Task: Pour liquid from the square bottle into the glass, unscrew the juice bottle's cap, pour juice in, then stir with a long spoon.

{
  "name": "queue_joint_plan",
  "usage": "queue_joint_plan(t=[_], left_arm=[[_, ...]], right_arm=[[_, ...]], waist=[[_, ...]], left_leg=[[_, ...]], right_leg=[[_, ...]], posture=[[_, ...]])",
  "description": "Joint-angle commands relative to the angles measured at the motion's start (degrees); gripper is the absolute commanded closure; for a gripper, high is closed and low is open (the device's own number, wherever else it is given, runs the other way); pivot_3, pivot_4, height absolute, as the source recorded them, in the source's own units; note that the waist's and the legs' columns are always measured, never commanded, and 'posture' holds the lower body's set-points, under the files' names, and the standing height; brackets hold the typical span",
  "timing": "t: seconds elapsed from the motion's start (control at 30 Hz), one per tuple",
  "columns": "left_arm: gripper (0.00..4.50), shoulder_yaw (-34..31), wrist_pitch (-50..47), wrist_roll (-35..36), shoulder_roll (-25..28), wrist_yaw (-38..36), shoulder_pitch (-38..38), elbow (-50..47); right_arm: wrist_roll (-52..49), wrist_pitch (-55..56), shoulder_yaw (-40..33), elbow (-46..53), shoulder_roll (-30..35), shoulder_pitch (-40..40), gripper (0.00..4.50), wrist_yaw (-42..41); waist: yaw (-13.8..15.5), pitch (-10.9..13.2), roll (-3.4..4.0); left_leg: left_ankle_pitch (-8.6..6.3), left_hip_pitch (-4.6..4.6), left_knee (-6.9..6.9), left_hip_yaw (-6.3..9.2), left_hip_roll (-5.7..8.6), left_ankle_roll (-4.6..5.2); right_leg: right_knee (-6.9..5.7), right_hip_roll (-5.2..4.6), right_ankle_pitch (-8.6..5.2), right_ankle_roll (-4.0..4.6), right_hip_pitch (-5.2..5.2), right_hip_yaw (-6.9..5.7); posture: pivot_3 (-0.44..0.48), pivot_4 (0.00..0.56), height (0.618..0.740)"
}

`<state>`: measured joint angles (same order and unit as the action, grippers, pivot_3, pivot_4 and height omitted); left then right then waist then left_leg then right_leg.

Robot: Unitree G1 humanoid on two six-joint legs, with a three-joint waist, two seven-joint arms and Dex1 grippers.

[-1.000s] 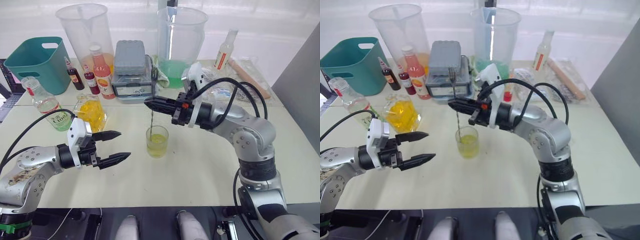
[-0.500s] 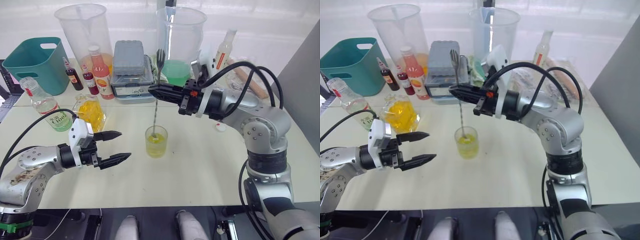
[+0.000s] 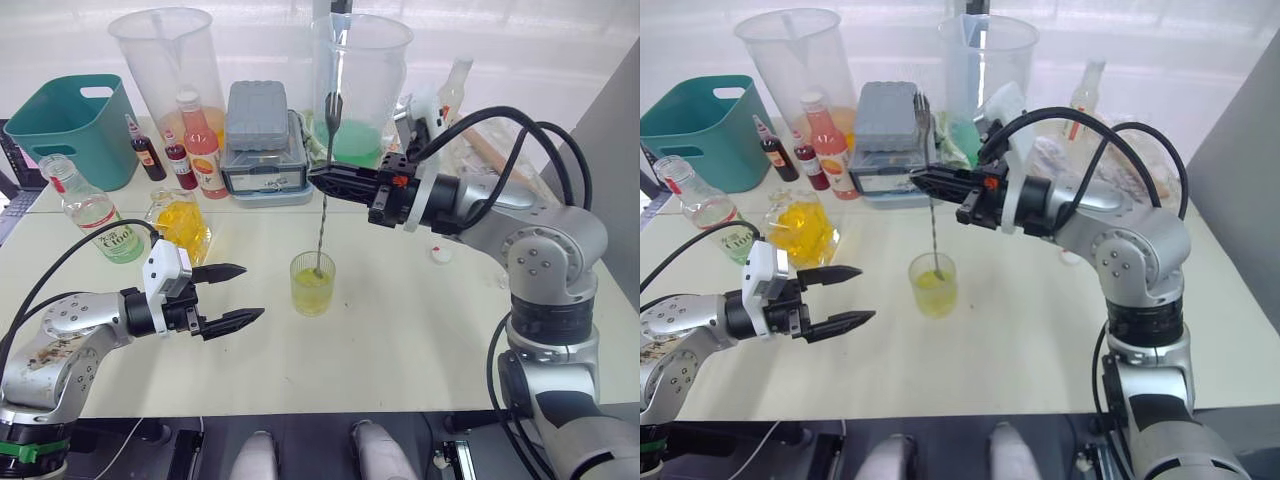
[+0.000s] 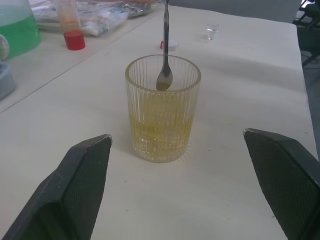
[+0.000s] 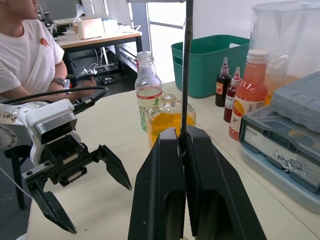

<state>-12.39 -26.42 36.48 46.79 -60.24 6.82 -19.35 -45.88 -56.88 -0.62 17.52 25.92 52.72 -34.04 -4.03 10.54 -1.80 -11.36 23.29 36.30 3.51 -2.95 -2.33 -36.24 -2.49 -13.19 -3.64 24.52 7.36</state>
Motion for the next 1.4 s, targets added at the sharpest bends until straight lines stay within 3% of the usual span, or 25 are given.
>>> queue_joint_plan(t=[0.03,0.3,0.77,0.97,1.13,1.3,1.4], left_arm=[[0.04,-0.32,1.48,-0.4,-0.17,-0.11,0.96,-0.28],[0.04,-0.39,1.8,-0.88,-0.71,0.31,0.55,-0.4],[0.04,-1.39,4.12,-2.87,-1.22,2.35,-1.27,-1.08],[0.04,-1.42,4.43,-2.86,-1.26,2.63,-1.18,-1.42],[0.04,-1.3,4.62,-2.36,-1.15,2.4,-0.54,-1.86],[0.04,-2.91,1.49,2.88,-0.86,3.18,2.57,-4.82],[0.04,-4.39,-0.31,5.58,0.64,2.87,3.86,-6.81]], right_arm=[[-0.42,-0.57,-1.04,2.59,1.71,0.78,4.5,0.02],[0.32,0.35,-0.53,3.61,3.59,0.23,4.5,-1.12],[-4.97,-1.45,-7.41,2.67,-1.46,3.82,4.5,6.56],[-8.84,-9.35,-12.42,-0.89,2.66,9.05,4.5,12.62],[-15.21,-23.27,-17.43,-8.91,7.73,17.6,4.5,16.44],[-14.19,-33.98,-10.5,-14.76,17.43,21.59,4.5,11.0],[-12.08,-35.62,-4.12,-18.47,22.49,19.84,4.5,7.56]], waist=[[0.01,0.0,0.0],[0.01,0.0,0.0],[0.04,0.0,0.0],[0.04,0.0,0.0],[0.01,0.01,0.01],[0.06,0.0,0.0],[0.03,0.01,-0.02]], left_leg=[[0.0,0.0,0.0,0.0,0.0,0.0],[0.0,0.01,0.01,0.0,0.0,0.0],[0.0,0.03,0.01,0.0,0.0,0.0],[0.0,0.03,0.01,0.0,0.0,0.0],[0.0,0.03,-0.02,-0.01,0.0,0.0],[0.0,0.09,-0.06,-0.01,0.01,0.0],[0.0,0.11,-0.04,-0.04,0.01,0.0]], right_leg=[[0.0,0.0,0.0,0.0,0.0,0.0],[0.01,0.0,-0.01,-0.01,0.0,0.0],[0.01,-0.01,0.04,0.06,0.0,0.0],[0.01,-0.01,0.06,0.1,0.0,0.0],[0.01,-0.01,0.09,0.17,0.03,0.01],[0.12,-0.02,0.12,0.29,0.05,0.01],[0.15,-0.02,0.12,0.27,0.05,0.03]], posture=[[0.0,0.15,0.739],[0.0,0.15,0.739],[0.0,0.15,0.739],[0.0,0.15,0.739],[0.0,0.15,0.739],[0.0,0.15,0.739],[0.0,0.15,0.739]])
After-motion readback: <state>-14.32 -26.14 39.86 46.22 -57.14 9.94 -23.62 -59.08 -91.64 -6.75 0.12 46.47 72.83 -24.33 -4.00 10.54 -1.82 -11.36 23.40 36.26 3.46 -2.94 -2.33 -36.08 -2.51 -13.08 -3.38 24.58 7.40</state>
